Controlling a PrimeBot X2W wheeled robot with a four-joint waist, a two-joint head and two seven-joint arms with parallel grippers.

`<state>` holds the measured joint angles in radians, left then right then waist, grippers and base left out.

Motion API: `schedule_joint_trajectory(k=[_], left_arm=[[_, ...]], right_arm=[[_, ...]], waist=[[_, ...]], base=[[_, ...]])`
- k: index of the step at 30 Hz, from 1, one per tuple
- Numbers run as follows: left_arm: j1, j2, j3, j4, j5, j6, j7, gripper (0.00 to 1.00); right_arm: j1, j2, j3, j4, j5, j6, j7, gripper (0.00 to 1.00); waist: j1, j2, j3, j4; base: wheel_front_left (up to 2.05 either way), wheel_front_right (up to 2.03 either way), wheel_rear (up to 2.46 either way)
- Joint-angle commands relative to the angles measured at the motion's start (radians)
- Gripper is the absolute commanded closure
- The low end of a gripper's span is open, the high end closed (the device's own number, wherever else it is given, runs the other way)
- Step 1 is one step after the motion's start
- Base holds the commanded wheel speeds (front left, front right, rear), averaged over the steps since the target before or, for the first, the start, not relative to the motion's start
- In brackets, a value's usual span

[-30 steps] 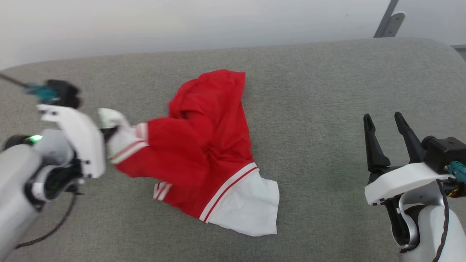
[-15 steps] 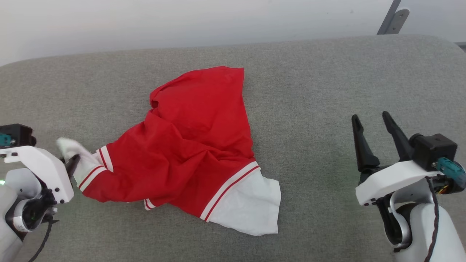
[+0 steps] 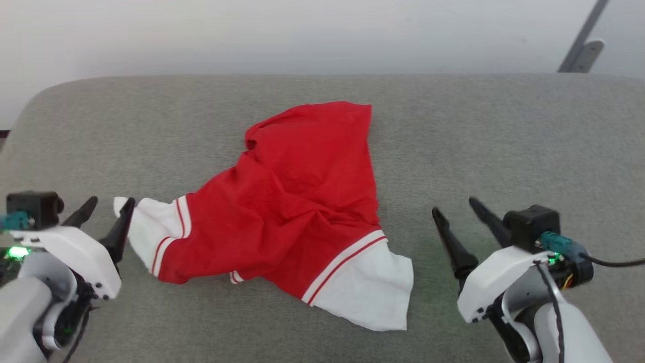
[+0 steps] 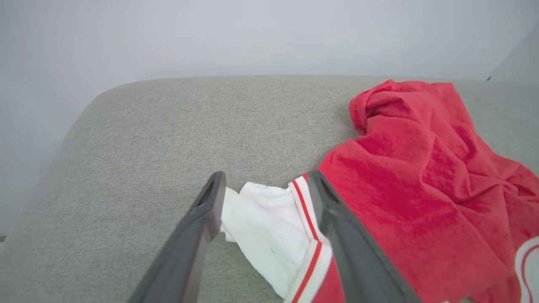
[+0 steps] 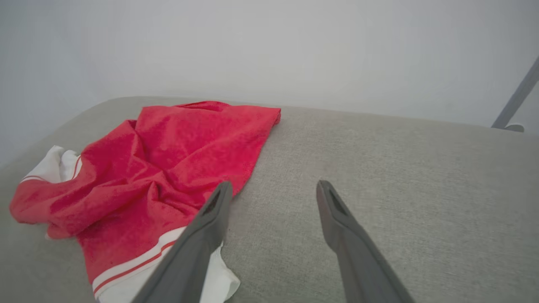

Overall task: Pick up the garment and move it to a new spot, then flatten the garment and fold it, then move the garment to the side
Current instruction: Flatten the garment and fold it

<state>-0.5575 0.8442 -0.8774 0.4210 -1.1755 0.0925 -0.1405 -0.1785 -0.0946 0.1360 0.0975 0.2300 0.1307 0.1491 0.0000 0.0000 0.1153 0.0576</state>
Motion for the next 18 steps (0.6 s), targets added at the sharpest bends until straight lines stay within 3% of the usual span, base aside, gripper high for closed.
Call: schedule_joint_trajectory(k=[1,9,13,18], left_arm=[[0.022,0.007,-0.003,-0.026,0.039,0.018,-0.048,0.00],[0.114,-0.014,0.066,-0.161,0.135,0.101,-0.124,0.00],[0.184,-0.056,0.191,-0.240,0.227,0.135,-0.126,0.00],[0.300,-0.138,0.338,-0.308,0.329,0.123,-0.126,0.00]], right_arm=[[0.015,-0.007,0.018,0.009,0.019,0.000,0.035,0.00],[0.043,-0.047,0.079,0.050,0.068,0.000,0.223,0.00],[0.040,-0.068,0.093,0.071,0.064,0.000,0.303,0.00],[0.015,-0.091,0.109,0.125,0.039,0.000,0.343,0.00]], waist=[[0.0000,0.0000,-0.012,0.030],[0.0000,0.0000,-0.020,0.111],[0.0000,0.0000,-0.014,0.143],[0.0000,0.0000,-0.002,0.177]], base=[[0.00,0.00,0.00],[0.00,0.00,0.00],[0.00,0.00,0.00],[0.00,0.00,0.00]])
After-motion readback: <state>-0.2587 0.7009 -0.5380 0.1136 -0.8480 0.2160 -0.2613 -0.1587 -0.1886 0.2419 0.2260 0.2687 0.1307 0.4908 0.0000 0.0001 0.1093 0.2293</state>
